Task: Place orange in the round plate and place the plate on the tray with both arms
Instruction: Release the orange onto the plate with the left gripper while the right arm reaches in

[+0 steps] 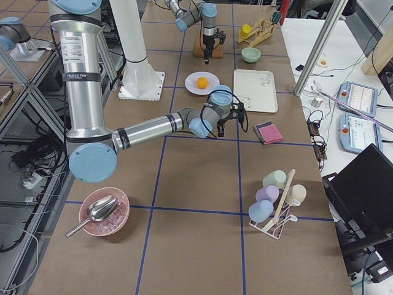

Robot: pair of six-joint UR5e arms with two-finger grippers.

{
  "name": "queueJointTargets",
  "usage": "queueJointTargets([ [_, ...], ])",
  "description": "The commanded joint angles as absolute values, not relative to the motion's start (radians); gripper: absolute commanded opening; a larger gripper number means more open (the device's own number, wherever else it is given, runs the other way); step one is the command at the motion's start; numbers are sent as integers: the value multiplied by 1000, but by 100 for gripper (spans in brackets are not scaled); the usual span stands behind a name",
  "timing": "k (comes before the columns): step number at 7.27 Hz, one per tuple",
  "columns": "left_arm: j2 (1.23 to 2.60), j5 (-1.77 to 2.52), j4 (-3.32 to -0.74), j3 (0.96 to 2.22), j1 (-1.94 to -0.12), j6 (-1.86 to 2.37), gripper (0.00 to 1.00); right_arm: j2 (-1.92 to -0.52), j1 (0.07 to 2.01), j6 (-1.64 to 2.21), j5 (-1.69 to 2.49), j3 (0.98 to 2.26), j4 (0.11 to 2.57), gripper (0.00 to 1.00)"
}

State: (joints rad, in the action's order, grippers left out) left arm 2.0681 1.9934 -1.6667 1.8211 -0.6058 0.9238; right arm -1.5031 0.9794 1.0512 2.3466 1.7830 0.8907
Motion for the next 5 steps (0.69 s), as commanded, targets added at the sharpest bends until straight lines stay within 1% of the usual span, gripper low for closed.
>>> queueJointTargets([
  [1,1999,2072,-1667,1827,-710,760,99,-1500,829,1361,2181,1776,652,99],
  [2,1955,2115,-1667,1838,-766,682,99,-1500,781,1490,2118,1773,567,99],
  [4,1849,2215,-1667,1882,-883,519,99,-1500,595,1642,1864,1763,433,99],
  [5,1835,2227,-1667,1882,-908,490,99,-1487,515,1705,1779,1752,360,99],
])
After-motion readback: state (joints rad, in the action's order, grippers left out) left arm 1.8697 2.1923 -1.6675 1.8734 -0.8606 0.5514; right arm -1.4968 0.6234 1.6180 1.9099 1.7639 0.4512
